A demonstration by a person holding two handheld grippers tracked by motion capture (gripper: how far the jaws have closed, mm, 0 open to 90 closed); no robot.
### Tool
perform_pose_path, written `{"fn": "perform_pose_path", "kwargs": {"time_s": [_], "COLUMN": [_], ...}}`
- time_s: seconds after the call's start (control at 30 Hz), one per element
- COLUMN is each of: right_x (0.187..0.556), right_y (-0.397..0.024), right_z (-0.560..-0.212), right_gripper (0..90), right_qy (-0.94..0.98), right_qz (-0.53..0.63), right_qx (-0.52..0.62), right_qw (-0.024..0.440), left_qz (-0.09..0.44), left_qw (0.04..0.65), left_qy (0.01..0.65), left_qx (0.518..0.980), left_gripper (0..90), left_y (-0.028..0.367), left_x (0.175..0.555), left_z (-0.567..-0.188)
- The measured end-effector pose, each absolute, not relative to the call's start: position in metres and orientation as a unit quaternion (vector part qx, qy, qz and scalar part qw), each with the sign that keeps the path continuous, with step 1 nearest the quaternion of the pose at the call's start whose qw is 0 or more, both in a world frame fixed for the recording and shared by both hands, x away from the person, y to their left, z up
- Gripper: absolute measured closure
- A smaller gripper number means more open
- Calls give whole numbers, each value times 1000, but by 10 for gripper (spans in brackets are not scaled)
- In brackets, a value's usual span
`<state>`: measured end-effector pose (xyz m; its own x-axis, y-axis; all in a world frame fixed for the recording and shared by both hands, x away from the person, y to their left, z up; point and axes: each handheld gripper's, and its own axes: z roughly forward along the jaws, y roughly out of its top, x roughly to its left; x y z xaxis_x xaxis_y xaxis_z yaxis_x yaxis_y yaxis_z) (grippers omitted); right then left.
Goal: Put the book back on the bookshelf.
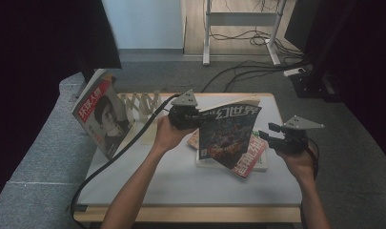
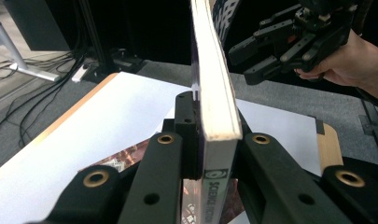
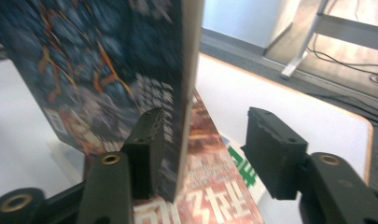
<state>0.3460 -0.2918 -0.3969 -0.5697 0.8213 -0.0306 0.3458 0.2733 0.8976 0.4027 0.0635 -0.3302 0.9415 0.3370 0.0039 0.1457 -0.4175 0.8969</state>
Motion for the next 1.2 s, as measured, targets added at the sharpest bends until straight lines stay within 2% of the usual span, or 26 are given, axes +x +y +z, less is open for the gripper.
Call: {"fn": "perform_pose_path", "kwargs": {"time_s": [0.17, 0.6, 0.73, 1.2], "right_x": [344, 340, 339, 334], "right_y": [-294, -301, -302, -309], "right_z": [-410, -454, -467, -501], "right_gripper": [349, 121, 17, 0], "right_qy": [761, 776, 777, 786], "right_qz": [441, 405, 386, 361], "right_qx": [397, 420, 434, 449], "right_qw": [263, 242, 241, 223], "left_qz": [93, 106, 106, 109], "left_qw": [512, 501, 506, 511], "left_qy": [147, 156, 161, 177], "left_qx": [841, 845, 841, 834], "left_gripper": [817, 818, 823, 825], "left_y": [65, 67, 66, 70], "left_x": [402, 401, 401, 402], "left_z": [-328, -326, -327, -326]}}
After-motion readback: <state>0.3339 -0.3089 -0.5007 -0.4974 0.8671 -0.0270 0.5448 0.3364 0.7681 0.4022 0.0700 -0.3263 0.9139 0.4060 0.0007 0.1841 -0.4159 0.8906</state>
